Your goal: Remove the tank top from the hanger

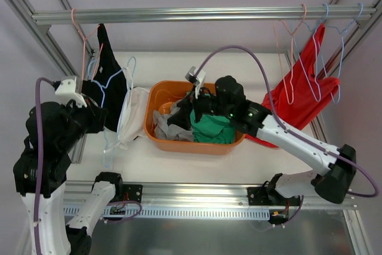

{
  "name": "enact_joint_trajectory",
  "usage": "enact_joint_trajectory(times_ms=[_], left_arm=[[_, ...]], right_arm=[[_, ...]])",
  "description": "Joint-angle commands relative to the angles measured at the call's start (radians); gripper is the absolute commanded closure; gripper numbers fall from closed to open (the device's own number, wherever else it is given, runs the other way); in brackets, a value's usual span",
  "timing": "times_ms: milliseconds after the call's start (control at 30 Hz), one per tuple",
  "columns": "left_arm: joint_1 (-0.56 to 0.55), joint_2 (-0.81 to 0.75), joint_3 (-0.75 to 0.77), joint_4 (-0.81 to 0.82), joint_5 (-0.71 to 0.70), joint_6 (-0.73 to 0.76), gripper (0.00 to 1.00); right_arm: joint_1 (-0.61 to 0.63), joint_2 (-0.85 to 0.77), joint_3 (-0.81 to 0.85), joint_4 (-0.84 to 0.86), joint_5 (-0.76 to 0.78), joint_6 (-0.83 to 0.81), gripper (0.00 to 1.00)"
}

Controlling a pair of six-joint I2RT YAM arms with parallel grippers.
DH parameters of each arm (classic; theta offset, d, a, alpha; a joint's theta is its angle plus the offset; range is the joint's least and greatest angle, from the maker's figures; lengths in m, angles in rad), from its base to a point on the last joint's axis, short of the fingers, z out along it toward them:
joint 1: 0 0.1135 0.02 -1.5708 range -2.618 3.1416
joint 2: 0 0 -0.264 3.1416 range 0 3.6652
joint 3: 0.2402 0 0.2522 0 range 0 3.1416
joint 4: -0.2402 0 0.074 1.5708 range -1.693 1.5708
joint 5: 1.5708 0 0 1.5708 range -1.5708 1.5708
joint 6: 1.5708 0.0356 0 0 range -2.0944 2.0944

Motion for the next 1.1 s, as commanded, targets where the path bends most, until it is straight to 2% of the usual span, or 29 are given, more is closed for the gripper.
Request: enact_joint_trajectory(times_ms=[0,167,200,300,467,567,700,1067], left_arm=[[0.006,-0.061,-0.05,-0.065,0.112,-0.05,1.0],[0.006,-0.152,-0.045,-0.181,0.111,-0.061,1.0],[0.004,-0.164,-0.056,-0.195,0.121,-0.069,1.0],[0.004,-0.196,-0.106,-0.195,0.118,-0.078,1.0],[-0.008,-0.207,-0.116,-0.195,0.102,-0.075,1.0],[-0.017,-0.198,-0.087,-0.197,0.086,-0.07,1.0],[-0.019,-0.192,-0.064,-0.198,0.089,-0.067,1.0],[-0.026,-0.184,-0.042,-0.197,0.088,-0.064,1.0]], right_arm=[[0.01,0.144,0.153,0.168,-0.069,-0.033,0.17],[0.031,0.374,0.431,0.187,-0.064,-0.014,0.32],[0.04,0.431,0.462,0.185,-0.063,-0.014,0.38],[0.051,0.503,0.544,0.184,-0.052,-0.019,0.47],[0.059,0.562,0.603,0.152,-0.024,-0.034,0.5],[0.059,0.582,0.611,0.148,-0.032,-0.033,0.58],[0.063,0.6,0.608,0.142,-0.049,-0.026,0.55],[0.071,0.631,0.605,0.139,-0.021,-0.048,0.57]])
